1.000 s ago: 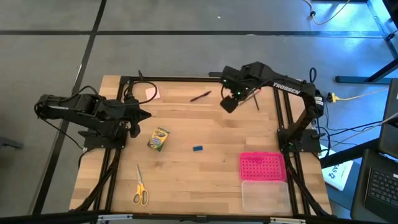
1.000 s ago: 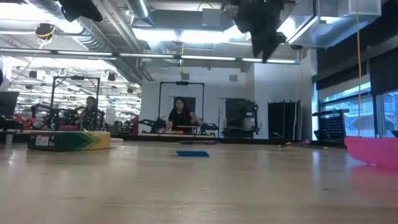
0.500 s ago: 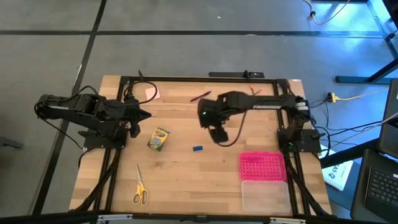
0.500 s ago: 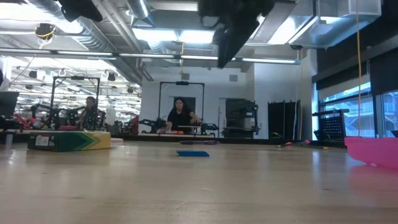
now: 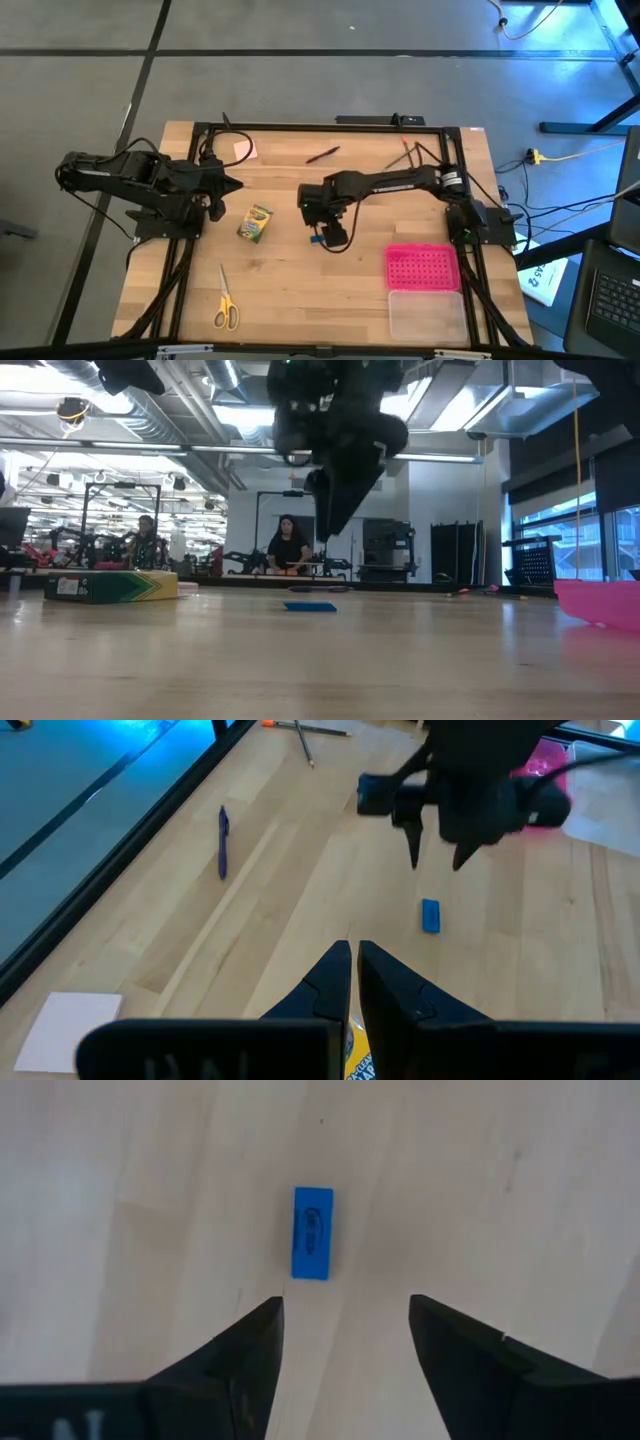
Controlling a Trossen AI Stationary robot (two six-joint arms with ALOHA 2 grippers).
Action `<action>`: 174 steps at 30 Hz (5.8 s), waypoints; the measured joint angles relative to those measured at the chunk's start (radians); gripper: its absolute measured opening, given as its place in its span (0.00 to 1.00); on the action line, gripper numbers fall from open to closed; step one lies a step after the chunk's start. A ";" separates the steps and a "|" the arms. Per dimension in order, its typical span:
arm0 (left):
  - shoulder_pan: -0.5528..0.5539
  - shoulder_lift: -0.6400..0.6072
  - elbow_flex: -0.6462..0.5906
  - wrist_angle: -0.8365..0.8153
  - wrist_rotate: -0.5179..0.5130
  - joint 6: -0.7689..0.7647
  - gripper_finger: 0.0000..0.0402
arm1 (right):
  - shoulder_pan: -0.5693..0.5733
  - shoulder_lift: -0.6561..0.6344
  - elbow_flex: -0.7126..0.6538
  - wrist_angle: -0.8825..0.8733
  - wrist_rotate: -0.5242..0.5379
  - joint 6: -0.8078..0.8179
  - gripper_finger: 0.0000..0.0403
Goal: Pack school essentials
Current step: Put the blue eraser into the pink box
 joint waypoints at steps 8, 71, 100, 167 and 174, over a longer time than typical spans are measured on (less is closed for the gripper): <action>0.000 0.000 0.000 0.000 0.000 0.001 0.05 | 0.004 0.061 0.000 0.078 -0.058 0.000 0.54; 0.000 0.000 0.000 0.000 0.000 0.008 0.05 | 0.095 0.187 0.002 0.164 0.122 0.140 0.29; 0.000 0.000 0.000 0.000 0.000 0.008 0.05 | 0.076 0.198 0.211 -0.169 0.064 0.105 0.20; -0.001 0.276 0.000 0.535 0.227 0.243 0.05 | 0.609 -0.658 -0.444 -0.186 0.167 1.157 0.20; -0.001 0.347 0.000 0.600 0.227 0.241 0.05 | 0.701 -0.658 -0.617 0.095 0.149 1.152 0.20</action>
